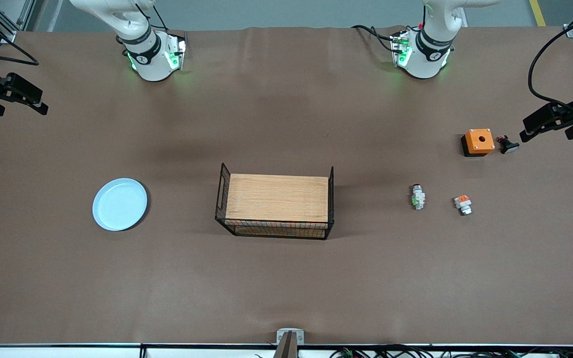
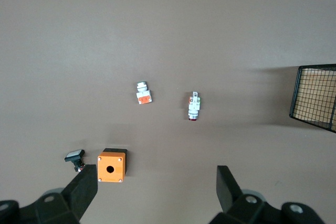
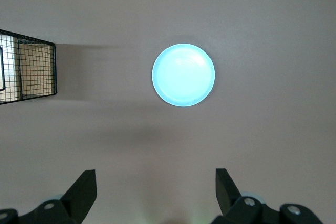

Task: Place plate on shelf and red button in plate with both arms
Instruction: 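Reach the right gripper to the plate while the left gripper reaches the switch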

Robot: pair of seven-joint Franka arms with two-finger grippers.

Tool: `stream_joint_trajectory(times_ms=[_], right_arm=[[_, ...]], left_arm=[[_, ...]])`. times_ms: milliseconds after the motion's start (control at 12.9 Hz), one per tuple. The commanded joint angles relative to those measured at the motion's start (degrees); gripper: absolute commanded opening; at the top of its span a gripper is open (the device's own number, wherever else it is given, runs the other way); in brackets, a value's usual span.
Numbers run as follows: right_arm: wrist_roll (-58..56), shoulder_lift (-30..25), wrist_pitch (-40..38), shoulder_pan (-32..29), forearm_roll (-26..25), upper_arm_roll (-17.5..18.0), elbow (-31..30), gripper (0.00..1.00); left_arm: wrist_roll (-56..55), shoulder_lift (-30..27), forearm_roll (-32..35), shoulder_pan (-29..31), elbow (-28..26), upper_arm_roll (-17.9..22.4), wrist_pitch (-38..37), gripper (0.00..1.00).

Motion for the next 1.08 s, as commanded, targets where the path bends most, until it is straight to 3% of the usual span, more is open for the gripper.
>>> stream_joint_trajectory(times_ms=[0, 541, 1005], right_arm=[[-0.69, -1.29, 0.01, -0.37, -0.59, 0.12, -0.98, 1.0], [-0.34, 1.16, -0.6, -0.72, -0.76, 0.04, 2.1, 1.0], [-4.28, 16.79, 6.32, -4.76, -0.67, 0.12, 4.12, 1.0]], left_arm=[[0.23, -0.03, -0.15, 0.07, 0.27, -0.21, -0.57, 1.0], [-1.0, 0.85, 0.11, -0.11, 0.18, -0.21, -0.57, 1.0], [-4.58, 10.76, -0.77, -2.29, -0.26, -0.38, -0.14, 1.0]])
